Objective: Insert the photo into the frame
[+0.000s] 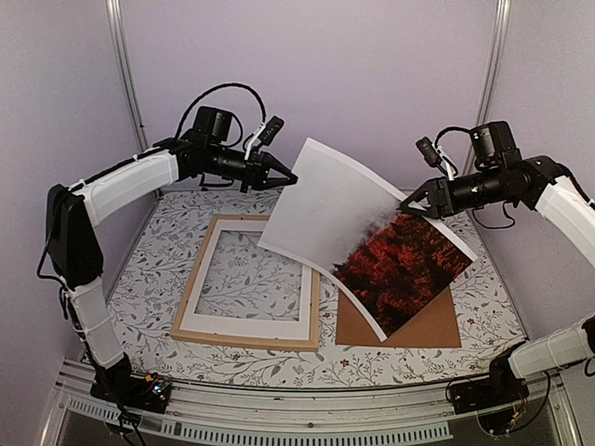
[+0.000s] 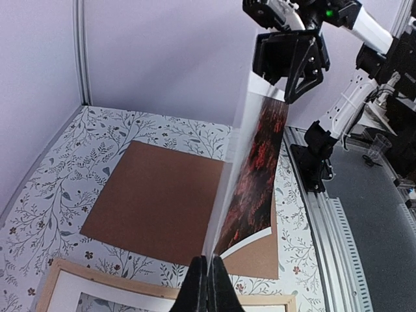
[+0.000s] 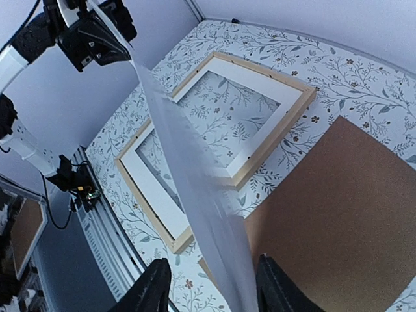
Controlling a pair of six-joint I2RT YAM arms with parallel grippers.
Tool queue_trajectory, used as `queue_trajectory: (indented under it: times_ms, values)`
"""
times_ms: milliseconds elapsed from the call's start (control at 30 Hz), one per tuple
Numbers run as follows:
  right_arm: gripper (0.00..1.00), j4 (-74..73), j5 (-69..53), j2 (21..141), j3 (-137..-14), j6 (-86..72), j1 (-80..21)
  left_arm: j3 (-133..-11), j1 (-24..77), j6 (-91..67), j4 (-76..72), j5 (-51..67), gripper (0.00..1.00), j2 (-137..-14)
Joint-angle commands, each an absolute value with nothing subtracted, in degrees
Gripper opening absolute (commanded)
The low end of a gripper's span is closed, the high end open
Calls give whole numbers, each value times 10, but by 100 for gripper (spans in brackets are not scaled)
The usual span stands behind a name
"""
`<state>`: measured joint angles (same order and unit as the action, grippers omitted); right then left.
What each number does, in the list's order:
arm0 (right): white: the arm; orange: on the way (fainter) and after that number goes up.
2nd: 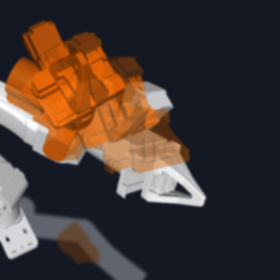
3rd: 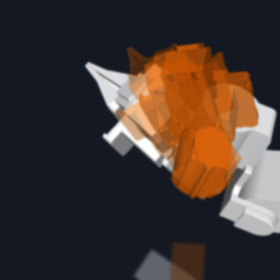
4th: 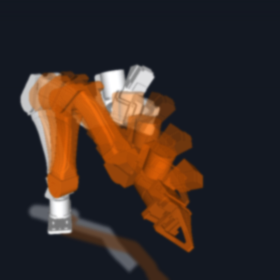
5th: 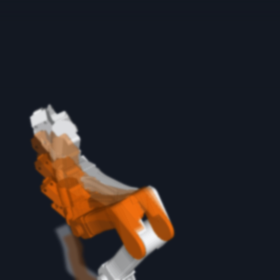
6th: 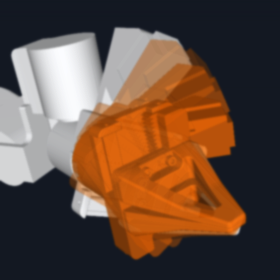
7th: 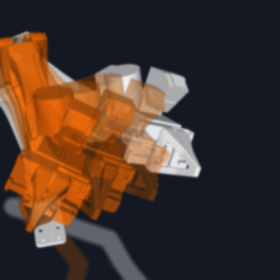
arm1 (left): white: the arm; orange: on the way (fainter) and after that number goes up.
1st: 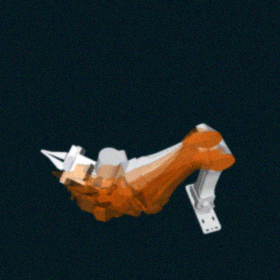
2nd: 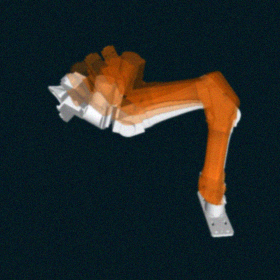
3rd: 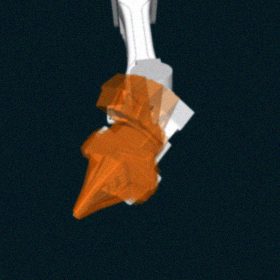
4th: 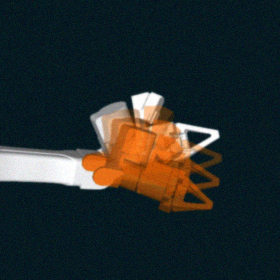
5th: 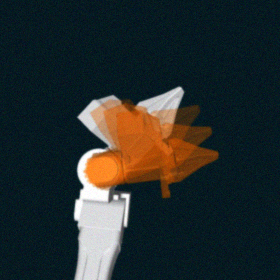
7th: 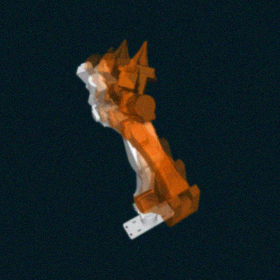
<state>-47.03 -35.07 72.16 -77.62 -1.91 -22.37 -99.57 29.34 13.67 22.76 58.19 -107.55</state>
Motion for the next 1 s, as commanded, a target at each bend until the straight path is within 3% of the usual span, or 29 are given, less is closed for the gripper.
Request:
queue_trajectory:
  times_ms: [0,133,433,667,967]
  values:
    - [53,-474,-302,723,-809,-7,-237,-1008,312,168,288,545,0,-1039]
    - [58,-484,-278,733,-831,21,-255,-1029,325,180,318,527,0,-1037]
    - [58,-523,-211,785,-867,53,-313,-1069,343,193,358,508,0,-1055]
    - [42,-526,-206,797,-869,69,-314,-1070,345,198,365,495,0,-1060]
    - [34,-525,-212,796,-869,73,-314,-1079,349,197,371,496,0,-1075]
